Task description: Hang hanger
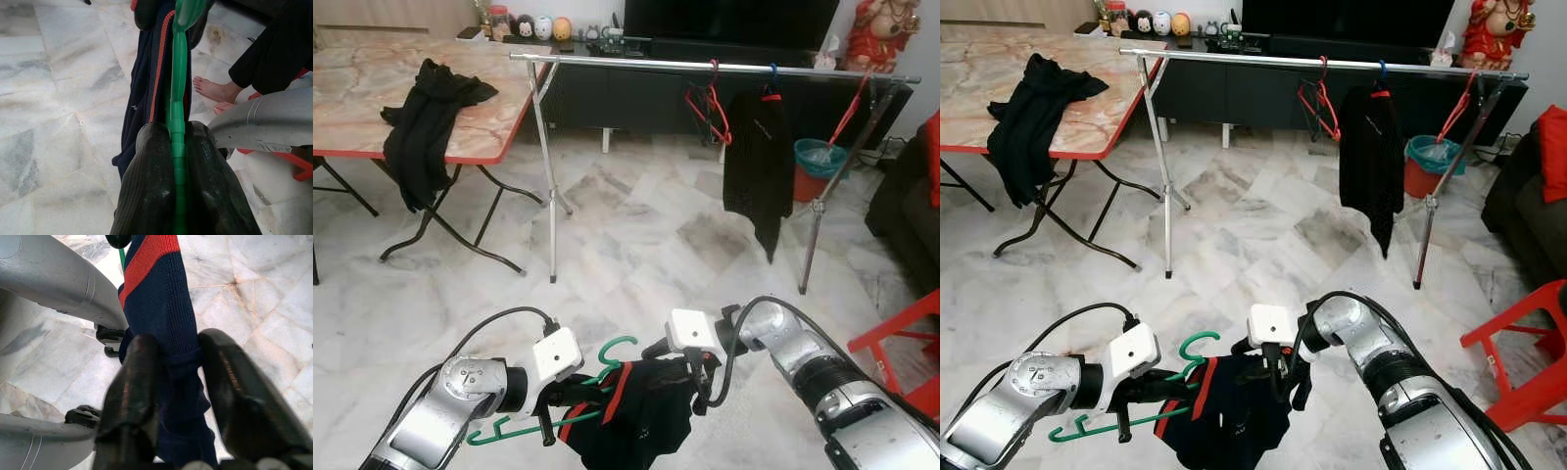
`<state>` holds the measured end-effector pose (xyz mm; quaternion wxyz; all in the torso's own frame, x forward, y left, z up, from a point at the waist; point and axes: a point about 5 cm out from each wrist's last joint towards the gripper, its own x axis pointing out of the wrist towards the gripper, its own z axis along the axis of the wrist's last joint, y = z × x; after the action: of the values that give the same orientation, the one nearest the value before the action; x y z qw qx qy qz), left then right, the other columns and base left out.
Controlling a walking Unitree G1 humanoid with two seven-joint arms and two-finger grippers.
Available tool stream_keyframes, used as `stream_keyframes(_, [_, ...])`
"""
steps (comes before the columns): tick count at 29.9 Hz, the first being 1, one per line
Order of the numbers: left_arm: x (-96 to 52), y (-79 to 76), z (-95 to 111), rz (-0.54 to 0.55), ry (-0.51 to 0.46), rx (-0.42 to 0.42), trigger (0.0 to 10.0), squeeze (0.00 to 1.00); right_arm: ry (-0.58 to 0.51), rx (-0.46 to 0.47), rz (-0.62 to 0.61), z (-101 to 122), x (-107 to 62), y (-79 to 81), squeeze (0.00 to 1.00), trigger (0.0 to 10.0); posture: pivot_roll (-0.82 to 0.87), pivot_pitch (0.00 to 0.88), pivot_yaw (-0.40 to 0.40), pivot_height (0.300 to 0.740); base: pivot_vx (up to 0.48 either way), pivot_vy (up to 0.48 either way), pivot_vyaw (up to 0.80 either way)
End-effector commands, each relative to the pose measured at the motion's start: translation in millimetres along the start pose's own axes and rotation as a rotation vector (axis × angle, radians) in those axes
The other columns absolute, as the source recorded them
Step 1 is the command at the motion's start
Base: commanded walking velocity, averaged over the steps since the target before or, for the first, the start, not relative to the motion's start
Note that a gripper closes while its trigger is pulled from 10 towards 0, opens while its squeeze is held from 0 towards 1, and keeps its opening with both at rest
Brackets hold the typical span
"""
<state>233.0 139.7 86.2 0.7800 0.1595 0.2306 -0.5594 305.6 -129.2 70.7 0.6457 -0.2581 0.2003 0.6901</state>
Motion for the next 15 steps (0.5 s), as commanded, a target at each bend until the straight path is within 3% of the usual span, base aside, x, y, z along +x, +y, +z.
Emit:
stream_keyframes(1, [-1.2, -0.7, 8.1, -0.007, -0.032, 0.021, 0.0, 0.00, 0.009, -0.012, -0.002, 1.7, -2.0, -2.5, 0.00, 0.0, 0.10, 0.000, -0.088, 0.740, 0.000, 0.000, 0.00])
stream_keyframes(15, [-1.0, -3.2, 4.4, -0.017, -0.023, 0.015, 0.0, 0.00, 0.008, -0.013, 0.000, 2.8, -2.6, -3.5, 0.00, 0.0, 0.10, 0.000, -0.089, 0.740, 0.000, 0.000, 0.00])
